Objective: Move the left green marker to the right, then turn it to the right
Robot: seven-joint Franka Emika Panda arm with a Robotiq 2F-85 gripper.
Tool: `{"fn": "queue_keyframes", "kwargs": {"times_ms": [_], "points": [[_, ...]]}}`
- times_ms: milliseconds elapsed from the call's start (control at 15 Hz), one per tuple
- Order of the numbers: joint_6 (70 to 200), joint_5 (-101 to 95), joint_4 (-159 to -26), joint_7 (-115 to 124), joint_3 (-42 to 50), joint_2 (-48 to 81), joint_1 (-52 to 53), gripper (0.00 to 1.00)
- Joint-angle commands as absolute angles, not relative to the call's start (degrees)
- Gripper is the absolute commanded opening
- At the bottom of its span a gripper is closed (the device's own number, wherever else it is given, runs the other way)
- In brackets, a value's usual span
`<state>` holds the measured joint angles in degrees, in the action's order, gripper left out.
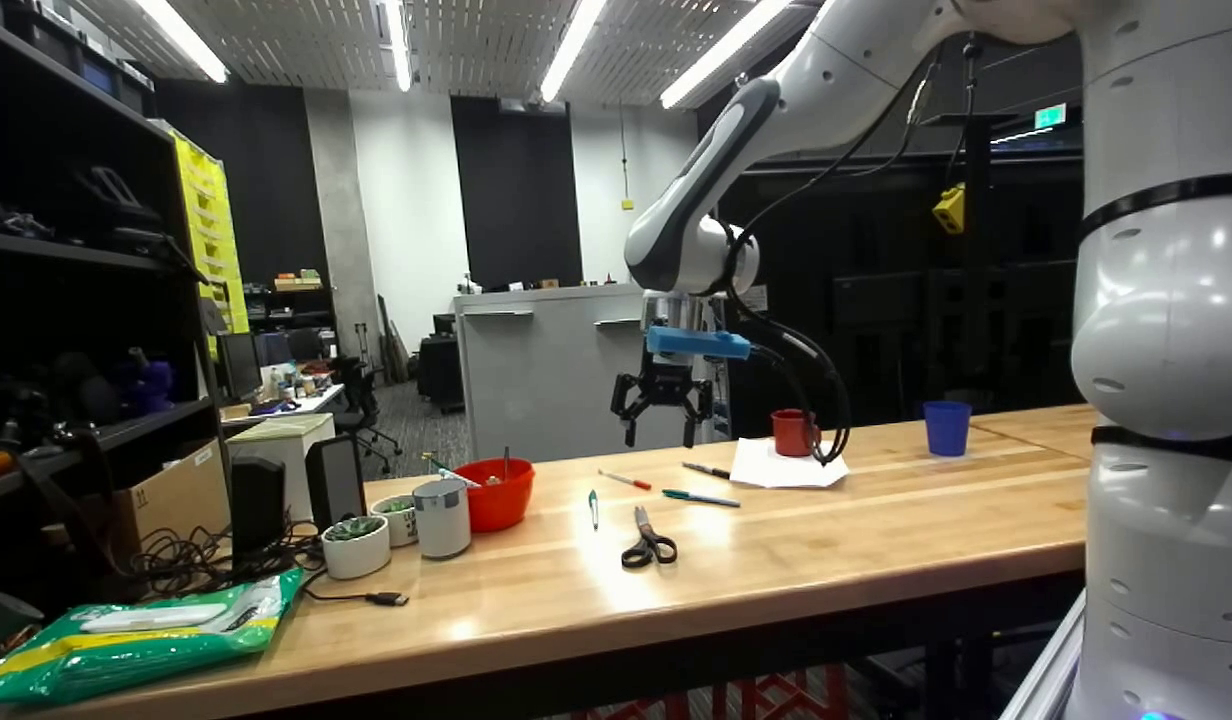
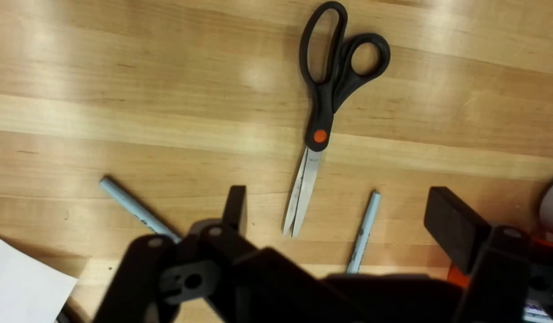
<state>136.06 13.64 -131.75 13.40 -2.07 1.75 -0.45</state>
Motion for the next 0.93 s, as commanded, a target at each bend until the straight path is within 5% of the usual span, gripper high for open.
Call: {"fn": "queue_keyframes", "kwargs": {"times_ms": [0, 867], "points": [[133.2, 16.1, -126.4, 10.4, -1.8, 6.5, 0.0, 1.00], [126.5, 16.9, -110.3, 8.5, -2.1, 21.7, -1.3, 1.00]]}}
